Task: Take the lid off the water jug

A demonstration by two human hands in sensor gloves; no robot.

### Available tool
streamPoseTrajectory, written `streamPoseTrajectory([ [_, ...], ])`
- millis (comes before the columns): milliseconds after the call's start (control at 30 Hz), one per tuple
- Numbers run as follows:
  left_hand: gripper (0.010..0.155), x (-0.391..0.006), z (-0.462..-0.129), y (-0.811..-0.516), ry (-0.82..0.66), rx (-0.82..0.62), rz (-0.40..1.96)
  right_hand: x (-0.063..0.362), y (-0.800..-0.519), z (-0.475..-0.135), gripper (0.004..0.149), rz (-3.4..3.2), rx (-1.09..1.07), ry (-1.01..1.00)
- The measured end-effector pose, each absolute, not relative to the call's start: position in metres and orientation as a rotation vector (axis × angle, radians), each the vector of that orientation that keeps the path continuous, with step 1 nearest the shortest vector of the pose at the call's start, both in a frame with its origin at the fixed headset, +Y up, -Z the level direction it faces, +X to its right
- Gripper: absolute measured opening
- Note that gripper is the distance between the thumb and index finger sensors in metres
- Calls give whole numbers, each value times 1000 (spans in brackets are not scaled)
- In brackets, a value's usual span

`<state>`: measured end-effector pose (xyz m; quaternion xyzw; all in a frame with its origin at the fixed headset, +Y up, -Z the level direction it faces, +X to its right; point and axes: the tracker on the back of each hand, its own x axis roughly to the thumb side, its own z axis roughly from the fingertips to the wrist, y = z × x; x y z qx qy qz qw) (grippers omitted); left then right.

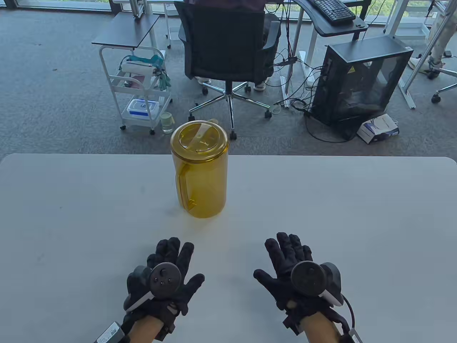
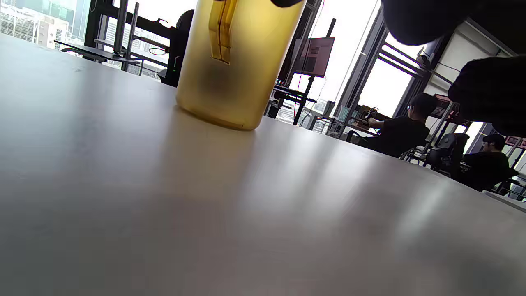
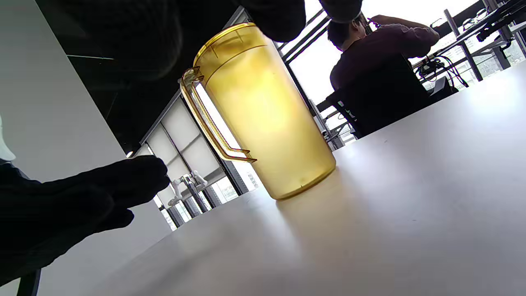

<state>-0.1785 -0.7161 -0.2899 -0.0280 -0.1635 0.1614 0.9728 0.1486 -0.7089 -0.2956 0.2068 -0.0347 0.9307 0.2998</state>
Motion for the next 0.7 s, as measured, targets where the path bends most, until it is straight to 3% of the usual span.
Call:
streamPoseTrajectory([
  [433,86,-180,-290,-717,-325,-48,351,147,-709,-296,91,2446,565,-52],
  [700,87,-191,-290,-712,-317,-1,488,146,-711,-299,91,2436,568,-14],
])
